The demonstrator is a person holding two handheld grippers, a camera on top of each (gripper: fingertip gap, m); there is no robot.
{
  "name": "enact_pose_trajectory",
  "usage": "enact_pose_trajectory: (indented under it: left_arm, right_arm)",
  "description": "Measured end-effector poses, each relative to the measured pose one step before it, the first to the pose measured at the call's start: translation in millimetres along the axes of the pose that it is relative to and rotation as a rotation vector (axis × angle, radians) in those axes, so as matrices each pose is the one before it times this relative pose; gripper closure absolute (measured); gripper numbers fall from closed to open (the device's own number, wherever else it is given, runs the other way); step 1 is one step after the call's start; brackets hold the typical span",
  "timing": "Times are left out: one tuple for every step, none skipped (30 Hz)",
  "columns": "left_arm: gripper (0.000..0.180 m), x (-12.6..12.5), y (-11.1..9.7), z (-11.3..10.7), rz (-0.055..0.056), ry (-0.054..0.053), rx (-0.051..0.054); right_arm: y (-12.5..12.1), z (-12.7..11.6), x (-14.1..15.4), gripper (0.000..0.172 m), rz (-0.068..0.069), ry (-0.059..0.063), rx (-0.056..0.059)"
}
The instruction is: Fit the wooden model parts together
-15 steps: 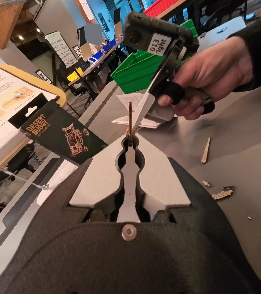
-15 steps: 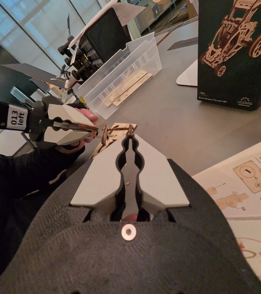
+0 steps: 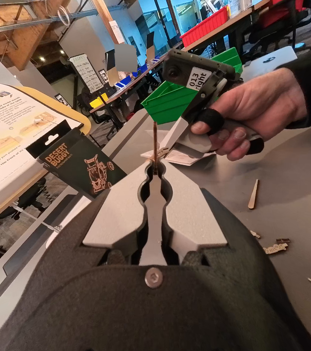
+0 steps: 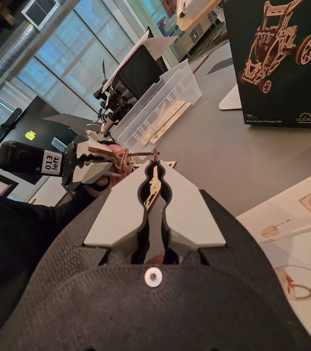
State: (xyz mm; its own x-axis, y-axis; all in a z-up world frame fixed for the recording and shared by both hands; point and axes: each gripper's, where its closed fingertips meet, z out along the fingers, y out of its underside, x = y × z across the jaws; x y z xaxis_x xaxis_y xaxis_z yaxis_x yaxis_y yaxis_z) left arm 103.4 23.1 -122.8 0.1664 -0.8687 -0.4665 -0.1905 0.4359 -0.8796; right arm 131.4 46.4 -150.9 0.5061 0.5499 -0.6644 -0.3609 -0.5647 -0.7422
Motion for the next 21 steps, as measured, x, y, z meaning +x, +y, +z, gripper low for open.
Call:
enact_pose_trajectory:
  left_arm:
    - [0.18, -0.62, -1.2, 0.59, -0.0001, -0.0045, 0.0043]
    - [0.18, -0.51, -0.93, 0.69, 0.0026, -0.0063, 0.0025]
    - [0.18, -1.13, -0.37, 0.39, 0.0056, -0.0099, 0.0007]
    - [0.18, -0.83, -0.82, 0.17, -0.0001, -0.0058, 0.0044]
    - [0.18, -1.33, -0.9, -0.11, -0.0016, -0.0084, 0.0044]
    - [0.18, -1.26, -0.4, -0.13, 0.0021, -0.0085, 0.0019]
    - [0.18, -0.2, -0.11, 0.13, 0.0034, -0.0012, -0.0001]
    - [0.18, 0.17, 0.13, 0.41, 0.0028, 0.0002, -0.0017]
    - [0.18, -0.7, -0.24, 0.29, 0.0082, -0.0089, -0.0005]
    - [0.18, 0.08, 0.09, 0.44, 0.0123, -0.0042, -0.0039]
    - [0.18, 0.79, -0.7, 0.47, 0.003, 0.0033, 0.001]
    - [0.18, 0.1, -0.71, 0.39, -0.002, -0.0001, 0.0043]
    - [0.18, -0.23, -0.23, 0.2, 0.0004, -0.0016, 0.0015]
    - [0.18, -0.48, -0.11, 0.13, 0.0029, -0.0026, -0.0005]
    - [0.18, -0.64, -0.12, 0.1, 0.0028, -0.003, 0.0001]
    - [0.18, -0.34, -0.42, 0.06, 0.0023, -0.0011, 0.0014]
    - [0.18, -0.23, -0.63, 0.16, 0.0022, 0.0001, 0.0016]
    - [0.18, -0.79, -0.68, 0.03, 0.0007, -0.003, 0.003]
    - [0.179, -0.76, -0.32, 0.18, 0.0003, -0.0014, 0.0012]
    - [0.179, -0.85, -0.37, -0.02, 0.0012, -0.0029, 0.0018]
    - [0.179, -0.37, -0.22, 0.17, 0.0005, 0.0001, 0.0014]
  right_arm:
    - [-0.04, 0.52, -0.79, 0.171, 0.0034, -0.0035, 0.0074]
    - [0.02, 0.7, -1.53, 0.171, 0.0065, -0.0098, 0.0064]
    - [0.03, 0.63, -1.12, 0.171, 0.0064, -0.0077, 0.0057]
    - [0.06, 0.44, -0.48, 0.171, 0.0019, -0.0035, 0.0034]
    - [-0.07, 0.21, -0.37, 0.171, 0.0035, -0.0045, 0.002]
    - [-0.8, 0.07, -0.81, 0.171, 0.01, -0.0091, 0.0069]
    - [-0.88, 0.03, -0.96, 0.171, 0.0138, -0.0107, 0.007]
    - [-0.79, 0.02, -0.69, 0.172, 0.0101, -0.0081, 0.0066]
    - [-0.8, 0.18, 0.11, 0.172, 0.0055, -0.0018, 0.0064]
    - [-0.13, 0.41, 0.11, 0.171, 0.0045, -0.0015, 0.0014]
    - [-0.22, 0.45, -0.05, 0.171, 0.0037, -0.0014, 0.0026]
    - [-0.9, 0.08, 0.45, 0.172, 0.0008, 0.0034, 0.0072]
    - [0.53, 0.39, 0.13, 0.172, -0.0077, 0.0035, -0.0044]
    - [1.36, 0.78, -0.51, 0.172, -0.0122, 0.0007, -0.0105]
    - [0.94, 0.59, -0.36, 0.172, -0.009, 0.0018, -0.0071]
    - [0.28, 0.39, -0.42, 0.171, -0.0053, 0.0003, -0.0033]
    - [0.31, 0.26, -0.32, 0.171, -0.0027, -0.0026, -0.0033]
    - [0.1, 0.18, -0.33, 0.171, 0.0001, -0.0036, -0.002]
    - [0.44, 0.14, -0.01, 0.172, 0.0001, -0.0032, -0.0043]
    - [0.57, 0.05, -0.14, 0.172, -0.0015, -0.0028, -0.0042]
    - [0.65, 0.13, -0.18, 0.171, -0.0036, -0.0026, -0.0053]
